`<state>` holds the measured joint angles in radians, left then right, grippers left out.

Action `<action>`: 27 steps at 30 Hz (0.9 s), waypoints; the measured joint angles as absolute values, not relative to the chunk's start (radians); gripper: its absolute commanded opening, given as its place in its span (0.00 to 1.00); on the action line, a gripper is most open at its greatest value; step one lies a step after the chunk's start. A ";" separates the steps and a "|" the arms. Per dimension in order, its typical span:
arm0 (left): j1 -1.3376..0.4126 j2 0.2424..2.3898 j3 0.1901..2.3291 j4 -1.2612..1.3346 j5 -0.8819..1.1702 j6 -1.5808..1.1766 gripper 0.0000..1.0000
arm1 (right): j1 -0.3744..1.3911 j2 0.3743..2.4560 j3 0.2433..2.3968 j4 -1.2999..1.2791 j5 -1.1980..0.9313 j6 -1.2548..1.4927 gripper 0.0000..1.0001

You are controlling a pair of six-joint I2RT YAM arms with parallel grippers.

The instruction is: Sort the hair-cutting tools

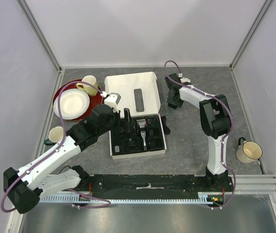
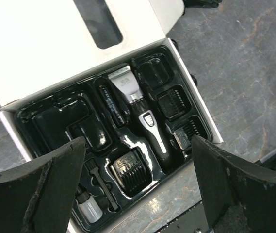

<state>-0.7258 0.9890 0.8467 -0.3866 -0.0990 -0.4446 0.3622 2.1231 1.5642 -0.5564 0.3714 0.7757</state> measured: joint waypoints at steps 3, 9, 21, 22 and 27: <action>-0.726 0.989 0.847 -0.370 -0.065 -0.445 0.92 | 0.360 2.061 1.497 -0.554 0.350 0.791 0.24; -0.726 0.994 0.847 -0.300 0.052 -0.456 0.89 | 0.357 1.732 1.283 -0.493 0.285 0.839 0.22; -0.984 1.127 0.911 0.044 0.122 -0.453 0.86 | 0.405 1.017 1.018 -0.427 0.148 1.055 0.19; -1.008 1.148 0.912 0.093 0.095 -0.450 0.84 | 0.409 0.987 1.004 -0.434 0.137 1.085 0.18; -1.107 1.261 0.897 0.363 -0.091 -0.419 0.82 | 0.411 0.886 0.974 -0.500 0.105 1.224 0.14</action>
